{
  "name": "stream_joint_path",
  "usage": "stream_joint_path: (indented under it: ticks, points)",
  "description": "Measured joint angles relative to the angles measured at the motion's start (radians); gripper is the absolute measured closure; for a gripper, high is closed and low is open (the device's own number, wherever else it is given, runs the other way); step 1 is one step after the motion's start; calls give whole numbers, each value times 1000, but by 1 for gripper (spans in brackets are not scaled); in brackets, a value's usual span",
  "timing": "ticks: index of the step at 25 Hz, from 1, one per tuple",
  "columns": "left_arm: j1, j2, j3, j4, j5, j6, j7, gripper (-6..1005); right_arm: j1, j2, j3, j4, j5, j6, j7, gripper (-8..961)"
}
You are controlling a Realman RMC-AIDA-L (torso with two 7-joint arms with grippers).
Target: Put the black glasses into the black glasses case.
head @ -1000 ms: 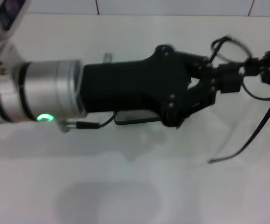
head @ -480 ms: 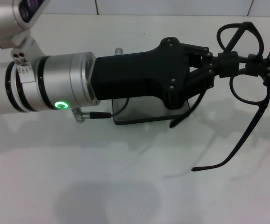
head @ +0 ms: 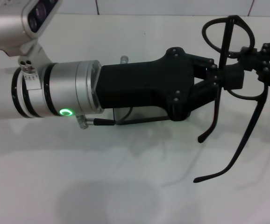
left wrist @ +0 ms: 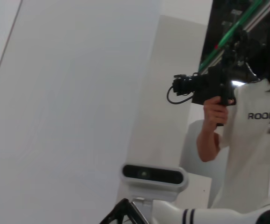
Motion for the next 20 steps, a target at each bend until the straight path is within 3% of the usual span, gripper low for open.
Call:
stream_joint_path:
  ticks: [20]
  points:
    - [-2,-4,4,-78,-92,36,88,960,56,1,-88,93,2,-14,-35,885]
